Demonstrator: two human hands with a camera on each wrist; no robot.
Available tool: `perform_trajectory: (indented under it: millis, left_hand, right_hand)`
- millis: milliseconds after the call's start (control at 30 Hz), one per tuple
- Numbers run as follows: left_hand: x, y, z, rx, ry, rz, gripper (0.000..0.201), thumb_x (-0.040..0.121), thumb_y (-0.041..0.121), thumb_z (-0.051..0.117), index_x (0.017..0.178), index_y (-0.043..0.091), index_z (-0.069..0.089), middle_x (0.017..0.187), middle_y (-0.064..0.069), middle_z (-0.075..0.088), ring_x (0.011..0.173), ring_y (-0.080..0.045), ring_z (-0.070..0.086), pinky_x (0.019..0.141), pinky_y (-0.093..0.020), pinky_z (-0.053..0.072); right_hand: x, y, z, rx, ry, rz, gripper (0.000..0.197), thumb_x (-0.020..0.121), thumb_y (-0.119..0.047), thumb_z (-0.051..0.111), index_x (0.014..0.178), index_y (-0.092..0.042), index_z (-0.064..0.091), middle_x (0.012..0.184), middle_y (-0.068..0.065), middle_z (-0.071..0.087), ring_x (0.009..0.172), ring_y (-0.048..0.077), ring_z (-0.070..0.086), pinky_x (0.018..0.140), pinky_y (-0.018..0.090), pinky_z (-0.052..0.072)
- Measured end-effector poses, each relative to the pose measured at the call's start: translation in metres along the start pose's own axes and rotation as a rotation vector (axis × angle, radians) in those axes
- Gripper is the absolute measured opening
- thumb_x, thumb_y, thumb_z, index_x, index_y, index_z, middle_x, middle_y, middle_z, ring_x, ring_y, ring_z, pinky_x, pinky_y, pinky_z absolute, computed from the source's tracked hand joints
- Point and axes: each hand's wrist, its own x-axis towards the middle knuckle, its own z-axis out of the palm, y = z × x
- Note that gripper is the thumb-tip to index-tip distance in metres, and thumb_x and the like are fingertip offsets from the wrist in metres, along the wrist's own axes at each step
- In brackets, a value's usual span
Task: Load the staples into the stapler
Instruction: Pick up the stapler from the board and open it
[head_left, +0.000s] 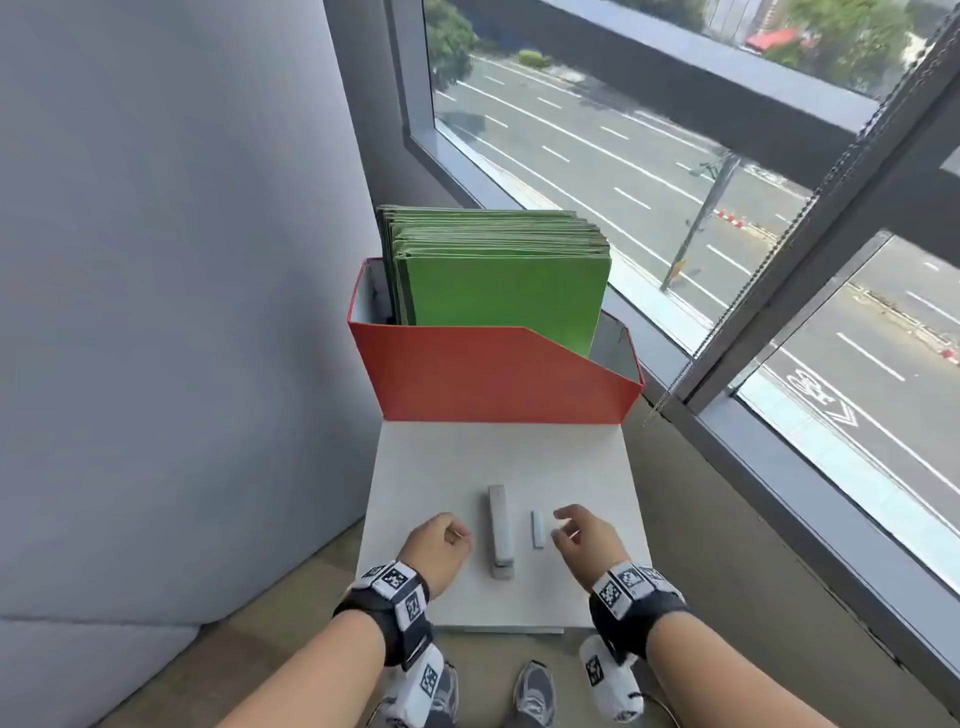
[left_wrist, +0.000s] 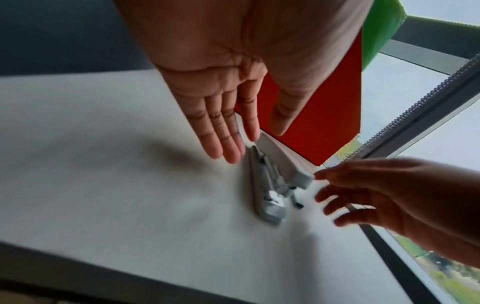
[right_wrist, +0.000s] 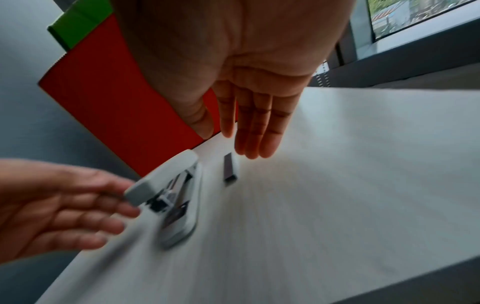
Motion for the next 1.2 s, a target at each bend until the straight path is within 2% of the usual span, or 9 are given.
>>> perform_trajectory:
  millis: [67, 167, 333, 467, 733, 833, 966, 1033, 1200]
  left_hand:
    - [0.006, 0.007, 0.007, -0.043, 0.012, 0.006, 0.003, 0.085, 0.022, 0.059, 0.085, 0.021, 0.062, 0.083, 0.002, 0.063, 0.083, -0.019, 0.061, 0.081, -0.029, 0.05]
    - [0.01, 0.019, 0.019, -0.061, 0.006, -0.006, 0.023, 0.086, 0.025, 0.06, 0.104, 0.012, 0.063, 0.093, 0.001, 0.062, 0.091, -0.017, 0.06, 0.082, -0.024, 0.045]
    - [0.018, 0.019, 0.029, -0.168, -0.017, -0.114, 0.028, 0.089, 0.019, 0.055, 0.115, 0.008, 0.059, 0.108, -0.01, 0.067, 0.101, -0.026, 0.065, 0.096, -0.037, 0.051]
    - [0.025, 0.012, 0.031, -0.18, -0.042, -0.11, 0.032, 0.091, 0.008, 0.041, 0.114, 0.007, 0.064, 0.113, -0.016, 0.07, 0.101, -0.03, 0.066, 0.09, -0.032, 0.053]
    - [0.023, 0.015, 0.041, -0.219, 0.037, -0.071, 0.027, 0.092, 0.008, 0.041, 0.112, 0.01, 0.06, 0.121, -0.012, 0.063, 0.107, -0.025, 0.061, 0.086, -0.026, 0.045]
    - [0.025, 0.016, 0.045, -0.313, 0.061, -0.075, 0.014, 0.095, 0.014, 0.04, 0.104, 0.018, 0.051, 0.114, -0.017, 0.066, 0.089, -0.025, 0.061, 0.078, -0.031, 0.049]
    - [0.021, 0.021, 0.041, -0.545, 0.088, -0.113, 0.02, 0.099, 0.025, 0.033, 0.118, 0.019, 0.035, 0.095, -0.012, 0.061, 0.072, -0.023, 0.058, 0.062, -0.03, 0.047]
    - [0.022, 0.024, 0.038, -0.567, 0.061, -0.067, 0.025, 0.101, 0.027, 0.028, 0.123, 0.027, 0.039, 0.096, -0.008, 0.061, 0.075, -0.022, 0.059, 0.063, -0.029, 0.048]
    - [0.023, 0.026, 0.03, -0.585, -0.01, -0.039, 0.032, 0.101, 0.032, 0.025, 0.117, 0.026, 0.052, 0.063, -0.005, 0.054, 0.05, -0.018, 0.045, 0.04, -0.024, 0.034]
  right_hand:
    - [0.002, -0.01, 0.01, 0.029, -0.008, -0.011, 0.031, 0.088, -0.022, 0.056, 0.117, -0.011, 0.06, 0.082, 0.001, 0.059, 0.075, 0.018, 0.054, 0.074, 0.024, 0.044]
    - [0.0, -0.029, 0.027, 0.053, -0.056, -0.045, 0.034, 0.089, -0.025, 0.056, 0.12, -0.01, 0.057, 0.081, 0.001, 0.059, 0.077, 0.018, 0.056, 0.072, 0.022, 0.04]
    - [0.0, -0.049, 0.04, 0.056, -0.104, 0.026, 0.046, 0.085, -0.026, 0.057, 0.127, -0.008, 0.051, 0.099, 0.01, 0.067, 0.091, 0.025, 0.064, 0.079, 0.028, 0.048]
    - [0.005, -0.057, 0.047, 0.015, -0.135, 0.049, 0.05, 0.072, -0.034, 0.065, 0.115, -0.009, 0.057, 0.109, 0.014, 0.064, 0.097, 0.028, 0.062, 0.084, 0.034, 0.053]
    - [0.014, -0.06, 0.048, -0.106, -0.084, 0.113, 0.038, 0.083, -0.022, 0.057, 0.113, 0.001, 0.054, 0.117, 0.019, 0.062, 0.108, 0.032, 0.059, 0.087, 0.033, 0.048]
    - [0.013, -0.061, 0.043, -0.063, -0.061, 0.111, 0.039, 0.084, -0.029, 0.057, 0.108, 0.001, 0.057, 0.111, 0.019, 0.066, 0.101, 0.033, 0.063, 0.081, 0.034, 0.051]
    - [0.007, -0.072, 0.035, 0.036, -0.075, 0.062, 0.04, 0.086, -0.037, 0.055, 0.104, -0.001, 0.058, 0.099, 0.016, 0.069, 0.088, 0.031, 0.067, 0.071, 0.034, 0.054]
    - [0.003, -0.078, 0.027, 0.073, -0.111, 0.045, 0.035, 0.086, -0.032, 0.055, 0.101, -0.002, 0.059, 0.094, 0.015, 0.07, 0.08, 0.029, 0.069, 0.068, 0.036, 0.058]
    - [0.003, -0.091, -0.013, 0.086, -0.176, 0.008, 0.016, 0.085, -0.013, 0.045, 0.075, -0.007, 0.056, 0.07, 0.011, 0.064, 0.059, 0.026, 0.068, 0.057, 0.036, 0.055]
